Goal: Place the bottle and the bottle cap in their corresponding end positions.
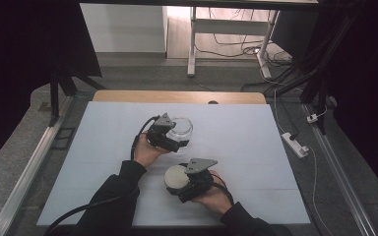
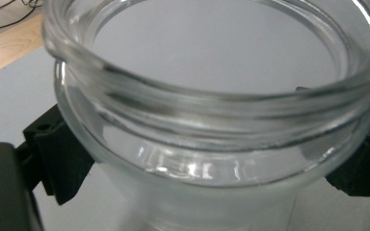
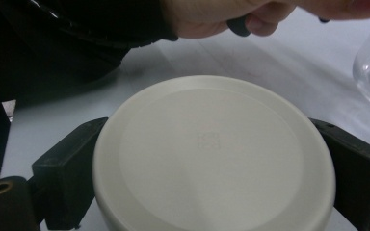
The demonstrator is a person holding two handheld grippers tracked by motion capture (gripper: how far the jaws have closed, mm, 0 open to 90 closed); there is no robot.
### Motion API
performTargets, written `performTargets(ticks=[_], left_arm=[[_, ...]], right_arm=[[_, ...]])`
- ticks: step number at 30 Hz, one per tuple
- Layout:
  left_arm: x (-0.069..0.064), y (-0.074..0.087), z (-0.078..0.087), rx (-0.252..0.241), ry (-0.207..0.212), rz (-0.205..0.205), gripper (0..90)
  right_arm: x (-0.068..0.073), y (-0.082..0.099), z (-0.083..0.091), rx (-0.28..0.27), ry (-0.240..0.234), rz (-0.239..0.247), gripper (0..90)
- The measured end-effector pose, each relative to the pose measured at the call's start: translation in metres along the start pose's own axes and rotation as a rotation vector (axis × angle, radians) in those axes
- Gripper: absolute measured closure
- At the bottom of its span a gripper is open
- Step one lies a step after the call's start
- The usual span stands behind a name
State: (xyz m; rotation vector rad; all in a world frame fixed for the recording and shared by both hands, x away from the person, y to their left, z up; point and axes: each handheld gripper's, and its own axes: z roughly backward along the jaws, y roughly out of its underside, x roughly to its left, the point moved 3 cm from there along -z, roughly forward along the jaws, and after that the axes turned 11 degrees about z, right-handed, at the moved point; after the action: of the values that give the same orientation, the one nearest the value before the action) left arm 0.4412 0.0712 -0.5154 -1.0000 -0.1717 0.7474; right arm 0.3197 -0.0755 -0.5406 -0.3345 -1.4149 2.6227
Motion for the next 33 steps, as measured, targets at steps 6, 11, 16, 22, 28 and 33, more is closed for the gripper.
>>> performTargets(ticks=[6,11,16,22,28,33], left_arm=[[0.003,0.005,-0.005,0.011,-0.014,0.004,7.5],[0.004,0.009,-0.009,0.014,-0.017,0.007,7.6],[0.004,0.013,-0.014,0.025,-0.026,0.003,7.5],[0.005,0.016,-0.016,0.028,-0.026,0.0,7.5],[0.006,0.017,-0.015,0.032,-0.02,-0.007,7.1],[0.007,0.017,-0.016,0.027,-0.015,-0.001,6.3]], right_arm=[[-0.001,0.007,-0.007,0.032,-0.011,-0.006,6.8],[-0.001,0.009,-0.009,0.057,-0.011,-0.003,6.7],[-0.003,0.01,-0.01,0.088,-0.003,-0.008,6.7],[-0.002,0.012,-0.013,0.132,0.002,0.006,6.6],[-0.003,0.013,-0.014,0.154,0.018,-0.003,6.4],[-0.005,0.013,-0.014,0.153,0.009,-0.025,6.0]])
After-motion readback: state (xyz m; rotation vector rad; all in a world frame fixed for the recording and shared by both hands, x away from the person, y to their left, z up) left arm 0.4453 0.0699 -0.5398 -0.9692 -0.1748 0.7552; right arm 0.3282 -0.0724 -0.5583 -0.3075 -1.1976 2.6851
